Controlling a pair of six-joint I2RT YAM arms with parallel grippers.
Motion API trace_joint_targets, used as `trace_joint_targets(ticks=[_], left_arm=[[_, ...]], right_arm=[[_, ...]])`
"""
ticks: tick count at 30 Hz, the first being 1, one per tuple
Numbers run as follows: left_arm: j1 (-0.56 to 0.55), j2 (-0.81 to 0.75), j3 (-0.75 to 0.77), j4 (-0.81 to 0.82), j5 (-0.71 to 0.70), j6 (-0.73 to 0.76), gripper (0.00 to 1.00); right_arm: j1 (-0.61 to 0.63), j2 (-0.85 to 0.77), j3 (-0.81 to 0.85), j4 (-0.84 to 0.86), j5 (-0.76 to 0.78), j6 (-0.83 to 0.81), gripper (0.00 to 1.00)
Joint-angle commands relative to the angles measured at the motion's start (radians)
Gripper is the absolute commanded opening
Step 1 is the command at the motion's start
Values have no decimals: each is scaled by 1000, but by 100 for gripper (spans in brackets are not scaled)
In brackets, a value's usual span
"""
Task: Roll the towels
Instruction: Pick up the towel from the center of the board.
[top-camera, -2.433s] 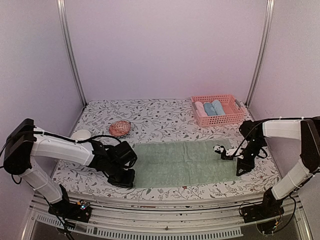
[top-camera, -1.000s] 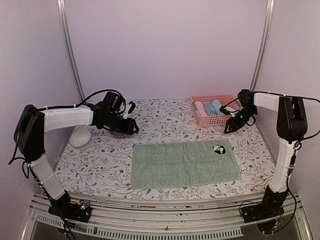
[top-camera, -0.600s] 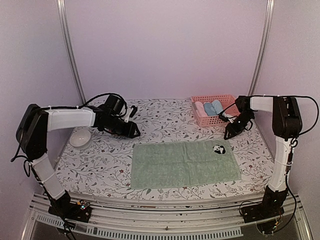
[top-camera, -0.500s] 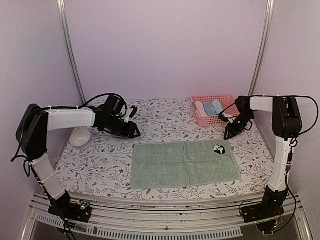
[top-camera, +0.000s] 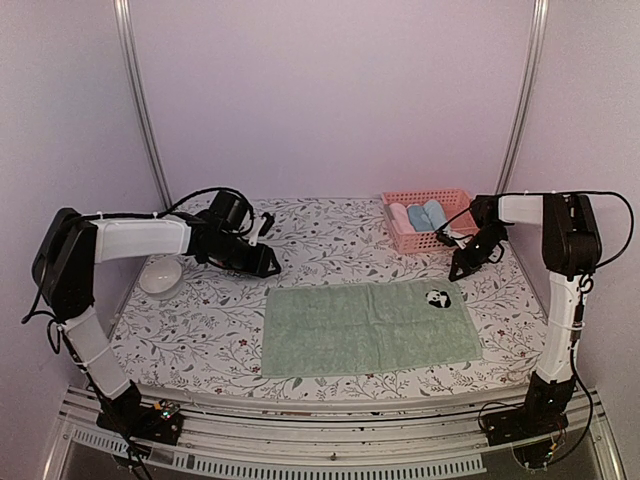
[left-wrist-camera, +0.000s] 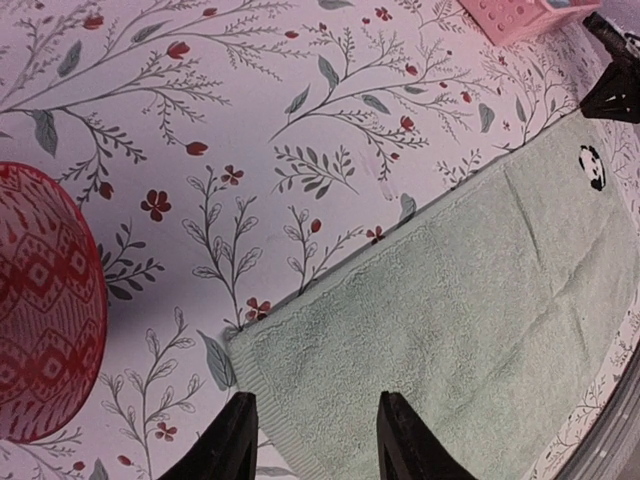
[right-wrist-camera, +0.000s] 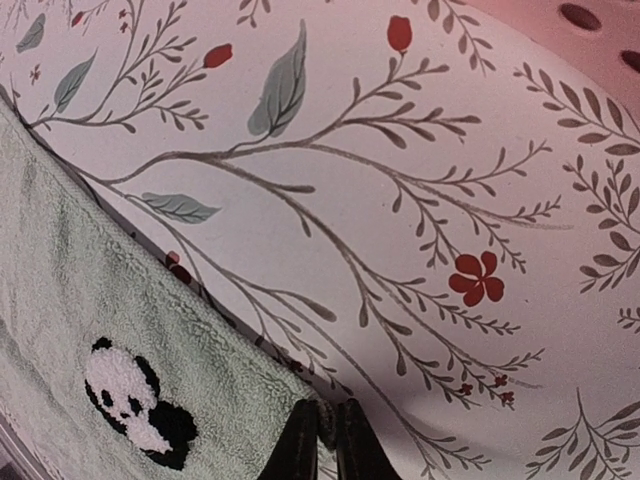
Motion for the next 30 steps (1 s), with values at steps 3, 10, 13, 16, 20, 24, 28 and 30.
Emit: trace_joint_targets(ticks=[3, 10, 13, 16, 20, 24, 28, 30], left_arm=[[10, 13, -31, 24, -23, -25, 44], [37, 54, -61, 55, -17, -77, 45], [50, 69, -62, 61, -29, -95, 45], [58, 86, -55, 66, -29, -98, 41], [59, 127, -31, 54, 34, -90, 36], [59, 152, -24, 45, 39, -91, 33], [58, 161, -16, 50, 25, -95, 30], [58, 174, -1, 44, 12, -96, 29]], right_arm=[[-2, 9, 9, -14, -15, -2, 4], [-2, -16, 20, 50, 47, 42, 3], [-2, -8, 26, 46, 42, 41, 3], [0, -5, 27, 42, 29, 39, 3], [0, 1, 33, 36, 19, 40, 3], [1, 2, 38, 31, 12, 38, 3], [4, 7, 38, 30, 8, 37, 3], [6, 8, 38, 28, 6, 36, 3]])
